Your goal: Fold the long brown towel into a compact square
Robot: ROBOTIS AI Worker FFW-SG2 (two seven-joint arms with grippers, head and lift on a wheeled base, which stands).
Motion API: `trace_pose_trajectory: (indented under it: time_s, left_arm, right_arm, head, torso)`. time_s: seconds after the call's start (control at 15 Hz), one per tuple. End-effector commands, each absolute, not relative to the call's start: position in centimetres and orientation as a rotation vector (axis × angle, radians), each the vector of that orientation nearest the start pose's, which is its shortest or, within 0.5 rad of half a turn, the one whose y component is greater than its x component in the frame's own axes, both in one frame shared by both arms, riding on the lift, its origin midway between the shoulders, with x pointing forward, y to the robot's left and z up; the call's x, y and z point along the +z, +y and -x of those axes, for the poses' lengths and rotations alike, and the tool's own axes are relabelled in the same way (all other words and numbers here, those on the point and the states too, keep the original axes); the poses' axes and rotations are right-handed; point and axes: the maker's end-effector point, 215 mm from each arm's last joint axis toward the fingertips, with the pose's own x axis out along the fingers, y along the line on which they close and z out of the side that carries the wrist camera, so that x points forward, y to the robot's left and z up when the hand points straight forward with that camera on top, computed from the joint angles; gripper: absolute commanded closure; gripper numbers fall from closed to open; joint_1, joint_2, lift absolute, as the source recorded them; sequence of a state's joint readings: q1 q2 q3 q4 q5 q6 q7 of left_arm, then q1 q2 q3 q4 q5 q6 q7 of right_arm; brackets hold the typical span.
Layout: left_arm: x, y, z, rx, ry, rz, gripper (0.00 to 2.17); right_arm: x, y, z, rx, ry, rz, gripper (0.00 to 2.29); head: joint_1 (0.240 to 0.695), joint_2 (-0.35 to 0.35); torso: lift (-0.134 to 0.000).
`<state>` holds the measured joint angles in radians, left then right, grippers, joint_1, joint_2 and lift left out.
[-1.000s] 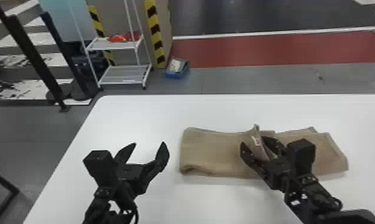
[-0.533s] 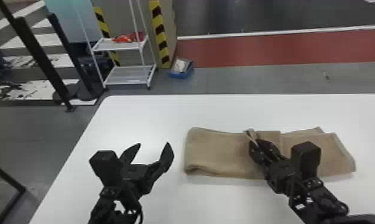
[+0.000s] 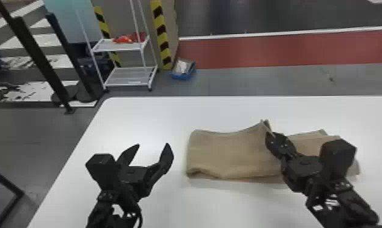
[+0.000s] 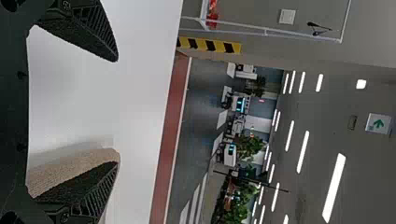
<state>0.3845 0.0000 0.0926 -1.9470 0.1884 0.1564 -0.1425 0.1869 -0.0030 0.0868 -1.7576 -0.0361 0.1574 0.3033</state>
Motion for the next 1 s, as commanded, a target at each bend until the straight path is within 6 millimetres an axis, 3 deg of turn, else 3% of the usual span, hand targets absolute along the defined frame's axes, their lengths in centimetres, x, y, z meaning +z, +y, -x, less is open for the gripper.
trace_pose_trajectory:
  time_s: [0.0, 0.07, 0.13, 0.2, 0.33, 0.4, 0.53, 0.67, 0.8, 0.93]
  left_arm:
    - [-35.0, 24.8, -47.6, -0.069, 0.009, 0.156, 0.09]
    - [-33.8, 25.2, -47.4, -0.063, -0.058, 0.14, 0.09]
    - [-33.8, 25.3, -47.4, -0.059, -0.07, 0.116, 0.08]
    - [-34.4, 25.2, -47.6, -0.05, -0.066, 0.084, 0.08]
    - [-35.4, 25.4, -47.7, -0.038, -0.054, 0.066, 0.09]
    - [-35.6, 25.4, -47.6, -0.038, -0.051, 0.066, 0.09]
    - [-35.8, 25.9, -47.2, -0.031, -0.046, 0.061, 0.09]
    - [-35.7, 26.5, -46.8, -0.024, -0.05, 0.059, 0.09]
    - [-35.7, 26.3, -46.9, -0.032, -0.051, 0.065, 0.09]
    - [-35.5, 25.6, -47.0, -0.043, -0.054, 0.067, 0.09]
  right_arm:
    - [-35.3, -15.4, -51.1, 0.335, 0.123, -0.14, 1.66]
    - [-35.9, -17.4, -50.7, 0.303, 0.137, -0.159, 1.66]
    - [-37.0, -18.7, -50.6, 0.28, 0.156, -0.165, 1.66]
    - [-39.0, -19.2, -50.7, 0.269, 0.193, -0.167, 1.66]
    - [-41.0, -18.8, -51.4, 0.276, 0.228, -0.177, 1.66]
    - [-40.3, -18.7, -51.3, 0.289, 0.216, -0.197, 1.66]
    - [-35.6, -21.1, -51.2, 0.271, 0.146, -0.248, 1.66]
    - [-34.7, -23.6, -50.5, 0.238, 0.146, -0.265, 1.66]
    - [-38.2, -24.6, -51.3, 0.21, 0.205, -0.271, 1.66]
    - [-40.9, -24.2, -52.7, 0.215, 0.261, -0.291, 1.66]
  head:
    - [0.695, 0.149]
    - [0.695, 0.136]
    - [0.695, 0.12]
    - [0.695, 0.105]
    - [0.695, 0.077]
    - [0.695, 0.073]
    - [0.695, 0.074]
    - [0.695, 0.057]
    - [0.695, 0.04]
    - [0.695, 0.021]
  torso:
    - [-0.119]
    - [-0.119]
    - [-0.119]
    - [-0.119]
    - [-0.119]
    - [-0.119]
    - [-0.119]
    - [-0.119]
    - [-0.119]
    - [-0.119]
